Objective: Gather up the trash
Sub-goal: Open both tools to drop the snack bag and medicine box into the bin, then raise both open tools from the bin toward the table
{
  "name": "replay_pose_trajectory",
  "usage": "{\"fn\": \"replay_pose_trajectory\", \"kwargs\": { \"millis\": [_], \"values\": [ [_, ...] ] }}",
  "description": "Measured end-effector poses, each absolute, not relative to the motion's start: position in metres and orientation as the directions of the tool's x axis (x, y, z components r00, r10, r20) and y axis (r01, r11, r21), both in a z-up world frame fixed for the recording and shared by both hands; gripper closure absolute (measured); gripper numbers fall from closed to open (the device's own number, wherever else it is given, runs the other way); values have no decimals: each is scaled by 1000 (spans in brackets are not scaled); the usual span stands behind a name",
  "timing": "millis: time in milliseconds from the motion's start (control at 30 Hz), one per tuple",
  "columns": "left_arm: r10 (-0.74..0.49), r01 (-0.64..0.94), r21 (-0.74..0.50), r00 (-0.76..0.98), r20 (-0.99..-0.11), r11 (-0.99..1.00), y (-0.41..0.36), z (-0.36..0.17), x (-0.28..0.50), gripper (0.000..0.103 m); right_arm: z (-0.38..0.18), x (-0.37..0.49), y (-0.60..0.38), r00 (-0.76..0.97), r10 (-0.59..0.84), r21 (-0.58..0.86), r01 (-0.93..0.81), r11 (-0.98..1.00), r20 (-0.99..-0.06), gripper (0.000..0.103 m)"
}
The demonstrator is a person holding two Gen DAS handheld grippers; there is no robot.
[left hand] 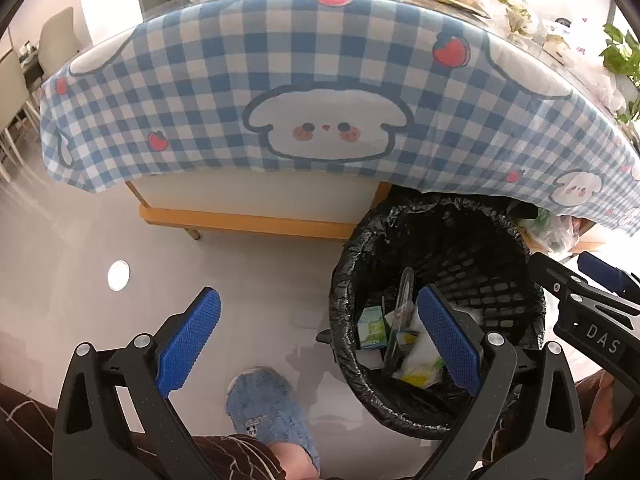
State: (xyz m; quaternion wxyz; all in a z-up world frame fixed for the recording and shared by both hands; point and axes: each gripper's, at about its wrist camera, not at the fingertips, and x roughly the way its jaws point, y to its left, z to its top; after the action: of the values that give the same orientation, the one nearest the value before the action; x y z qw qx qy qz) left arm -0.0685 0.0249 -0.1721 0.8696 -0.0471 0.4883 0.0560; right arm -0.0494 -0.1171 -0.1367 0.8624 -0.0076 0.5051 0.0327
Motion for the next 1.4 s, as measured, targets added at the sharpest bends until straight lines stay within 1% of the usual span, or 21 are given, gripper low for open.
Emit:
{"fn": "replay_pose_trajectory", "kwargs": {
  "millis": [133, 300, 500, 833, 1067, 1400],
  "values": [
    [52, -147, -32, 534, -844, 989, 25, -160, -68, 6, -126, -50, -123, 515, 48, 20, -59, 998, -856, 11],
    [57, -159, -38, 553, -831, 987, 33, -144, -67, 6, -105, -55, -123, 565, 64, 21, -83, 996, -823, 8],
    [78, -145, -10, 592, -802, 989, 37, -112, -70, 6, -80, -59, -121, 612, 77, 15, -106, 994, -787, 8],
    [30, -109, -49, 621, -783, 993, 39, -68, -71, 6, -34, -62, -120, 686, 82, -4, -122, 993, -723, 8],
    [35, -100, -38, 641, -767, 994, 36, -42, -61, 6, -2, -52, -120, 733, 80, -29, -134, 991, -676, 8],
    [30, -81, -31, 652, -758, 996, 29, -16, -15, 6, 23, -7, -126, 753, 71, -52, -138, 989, -654, 8]
  ]
}}
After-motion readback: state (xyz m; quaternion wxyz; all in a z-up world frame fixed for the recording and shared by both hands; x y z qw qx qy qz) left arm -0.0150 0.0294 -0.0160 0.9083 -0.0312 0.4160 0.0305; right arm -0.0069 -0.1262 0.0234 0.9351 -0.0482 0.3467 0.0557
